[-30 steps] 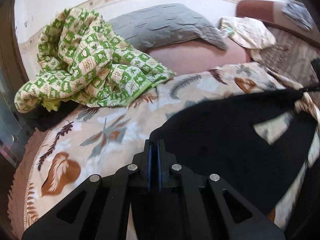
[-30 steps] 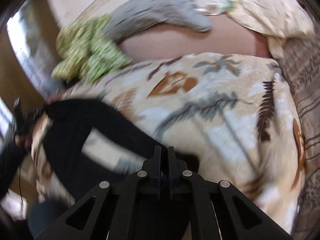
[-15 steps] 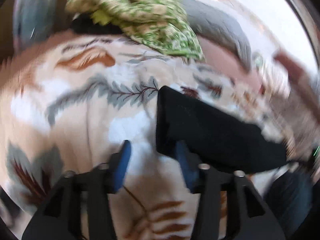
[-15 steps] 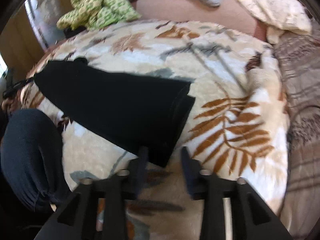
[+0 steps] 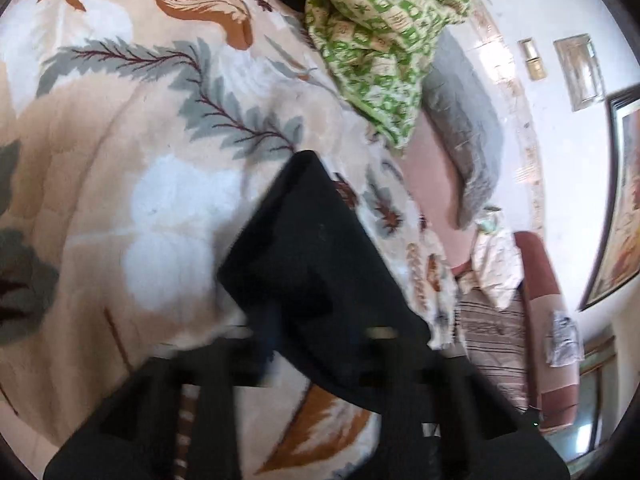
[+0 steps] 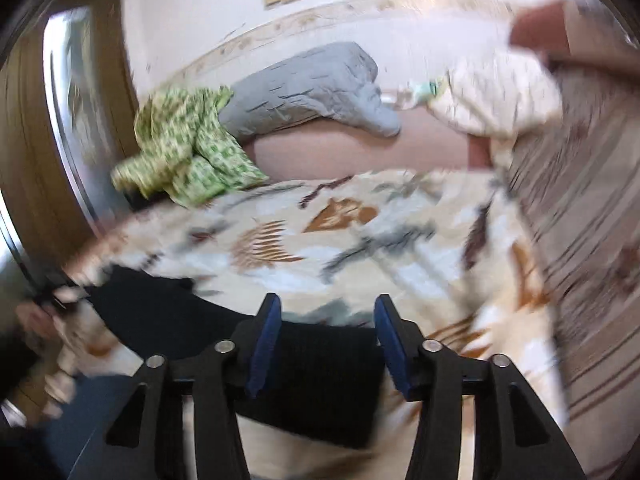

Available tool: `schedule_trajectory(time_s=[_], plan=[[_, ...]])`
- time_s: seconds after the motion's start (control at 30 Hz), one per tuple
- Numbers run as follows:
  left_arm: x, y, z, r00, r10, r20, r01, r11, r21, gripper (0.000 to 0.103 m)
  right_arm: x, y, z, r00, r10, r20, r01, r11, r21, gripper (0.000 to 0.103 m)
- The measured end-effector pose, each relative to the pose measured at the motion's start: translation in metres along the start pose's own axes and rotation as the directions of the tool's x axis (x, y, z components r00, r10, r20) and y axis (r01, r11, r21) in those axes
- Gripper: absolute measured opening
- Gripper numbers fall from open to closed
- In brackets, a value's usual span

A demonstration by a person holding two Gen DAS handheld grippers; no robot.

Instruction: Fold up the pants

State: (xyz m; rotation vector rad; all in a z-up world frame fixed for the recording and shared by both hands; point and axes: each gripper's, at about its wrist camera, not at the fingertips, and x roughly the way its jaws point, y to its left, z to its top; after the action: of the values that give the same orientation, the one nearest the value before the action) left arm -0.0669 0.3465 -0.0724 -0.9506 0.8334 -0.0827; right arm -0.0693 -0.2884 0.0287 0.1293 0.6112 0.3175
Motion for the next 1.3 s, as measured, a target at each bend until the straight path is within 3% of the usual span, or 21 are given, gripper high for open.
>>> schedule_trajectory(time_s=[0.07,0.13,0.2,0.3,0.37,0.57,0.67,0.77,0.8,0.83,0.87,0.9,0.93,1.03,1.13,1.23,1.3], plan=[[0.001,0.003,-0.001,1.0,0.003,0.006,-0.003,1.0,-0.008,0.003,0.01,-0.016,-0.012,0.997,0.021,-0.08,-0.009,0.989,0.15,0.053],[-0.001,0.003,-0.005,1.0,0.007,0.018,-0.008,1.0,0.012,0.003,0.016,-0.039,-0.031,0.988,0.088,-0.126,-0.039,0.937,0.347,0.054],[-0.003,0.006,-0.007,1.0,0.0,0.032,0.0,1.0,0.022,0.003,0.015,-0.066,-0.056,0.975,0.211,-0.074,-0.134,0.813,0.566,0.054],[0.0,0.01,-0.007,0.999,-0.013,0.034,0.013,1.0,0.002,0.008,0.016,-0.091,-0.086,0.943,0.332,0.022,-0.238,0.626,0.743,0.054],[0.002,0.011,-0.007,0.999,-0.019,0.036,0.019,1.0,-0.006,0.011,0.025,-0.097,-0.097,0.929,0.369,0.019,-0.237,0.557,0.796,0.054],[0.004,0.0,-0.008,0.997,-0.051,0.05,0.05,0.999,0.007,0.039,0.048,-0.098,-0.096,0.937,0.346,-0.055,-0.164,0.57,0.805,0.055],[0.005,-0.003,-0.008,0.997,-0.049,0.053,0.049,0.999,0.006,0.044,0.059,-0.096,-0.099,0.941,0.321,-0.11,-0.105,0.582,0.806,0.053],[0.006,-0.004,-0.007,0.997,-0.049,0.057,0.049,0.999,-0.003,0.045,0.06,-0.093,-0.096,0.946,0.304,-0.111,-0.097,0.594,0.799,0.052],[0.006,-0.004,-0.007,0.997,-0.051,0.06,0.051,0.999,-0.003,0.045,0.06,-0.09,-0.093,0.95,0.287,-0.125,-0.084,0.617,0.782,0.043],[0.006,-0.004,-0.008,0.997,-0.052,0.061,0.053,0.999,-0.003,0.043,0.061,-0.087,-0.091,0.952,0.268,-0.148,-0.064,0.646,0.761,0.033],[0.007,-0.003,-0.008,0.997,-0.05,0.061,0.05,0.999,-0.003,0.038,0.061,-0.083,-0.089,0.95,0.256,-0.179,-0.044,0.676,0.735,0.011],[0.007,-0.002,-0.007,0.998,-0.034,0.061,0.035,0.999,-0.004,0.03,0.062,-0.078,-0.088,0.949,0.234,-0.213,-0.017,0.71,0.704,0.004],[0.008,0.0,-0.007,0.998,-0.001,0.057,0.002,1.0,-0.005,0.011,0.061,-0.075,-0.087,0.95,0.212,-0.23,0.002,0.731,0.683,0.004],[0.006,0.004,-0.007,0.998,0.016,0.056,-0.015,1.0,-0.01,0.004,0.058,-0.058,-0.079,0.955,0.108,-0.278,0.069,0.827,0.559,0.004],[0.002,-0.009,-0.01,0.993,0.084,0.087,-0.091,0.993,0.074,0.003,0.056,-0.034,-0.069,0.941,-0.071,-0.33,0.197,0.909,0.367,0.003],[0.0,-0.033,-0.017,0.974,0.175,0.144,-0.205,0.952,0.227,0.003,0.053,-0.02,-0.067,0.92,-0.188,-0.345,0.286,0.922,0.26,0.003],[-0.002,-0.041,-0.02,0.967,0.193,0.165,-0.234,0.93,0.282,0.003,0.048,-0.022,-0.071,0.917,-0.209,-0.34,0.303,0.919,0.253,0.003]])
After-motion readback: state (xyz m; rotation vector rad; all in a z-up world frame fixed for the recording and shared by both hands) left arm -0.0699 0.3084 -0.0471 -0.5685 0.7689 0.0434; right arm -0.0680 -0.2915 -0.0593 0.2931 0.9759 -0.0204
